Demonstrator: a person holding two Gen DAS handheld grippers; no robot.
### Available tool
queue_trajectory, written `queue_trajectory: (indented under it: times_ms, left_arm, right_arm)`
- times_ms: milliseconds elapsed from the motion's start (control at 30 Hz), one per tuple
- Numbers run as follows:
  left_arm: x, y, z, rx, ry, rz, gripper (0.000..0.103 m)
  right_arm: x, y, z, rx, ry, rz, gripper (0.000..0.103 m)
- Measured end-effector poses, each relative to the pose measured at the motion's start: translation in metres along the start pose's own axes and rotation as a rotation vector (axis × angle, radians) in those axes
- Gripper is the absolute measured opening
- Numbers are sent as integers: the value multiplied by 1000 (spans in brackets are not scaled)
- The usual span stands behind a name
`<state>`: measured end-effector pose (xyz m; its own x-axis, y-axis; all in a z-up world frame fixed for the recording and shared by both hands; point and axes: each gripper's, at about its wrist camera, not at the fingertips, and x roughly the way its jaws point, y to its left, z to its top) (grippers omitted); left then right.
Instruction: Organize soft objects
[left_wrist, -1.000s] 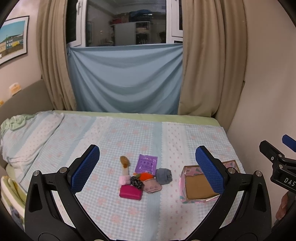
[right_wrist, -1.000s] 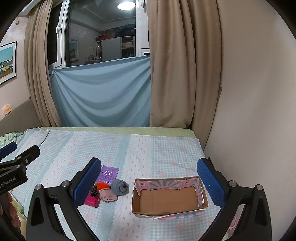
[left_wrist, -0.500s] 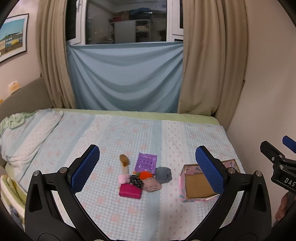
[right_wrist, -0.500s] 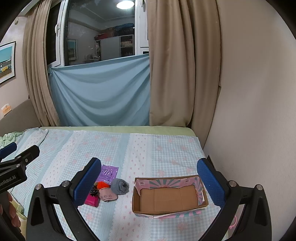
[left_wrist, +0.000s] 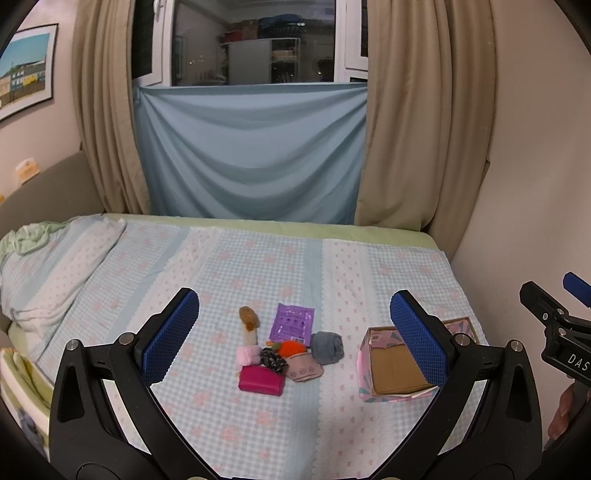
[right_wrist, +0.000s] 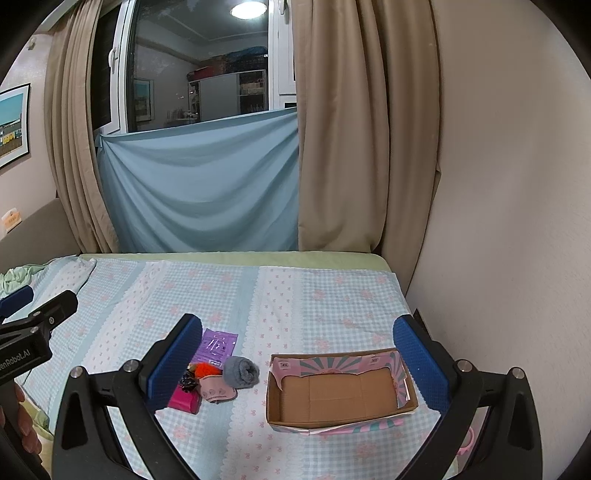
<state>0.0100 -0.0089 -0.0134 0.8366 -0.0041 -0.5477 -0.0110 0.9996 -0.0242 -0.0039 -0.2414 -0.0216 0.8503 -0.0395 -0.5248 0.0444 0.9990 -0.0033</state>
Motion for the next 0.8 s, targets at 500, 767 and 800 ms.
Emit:
queue_trajectory:
  times_ms: [500,767,800]
  left_arm:
    - [69,71,3,-3,193,6,103]
    - [164,116,-15,53,316,-21,103]
    - [182,120,-20,61,332,-28,103]
  right_arm:
    - [58,48,0,76,114,39,103]
    - [156,103,-19,123,281,61,103]
    - [171,109,-22,127,307,63,103]
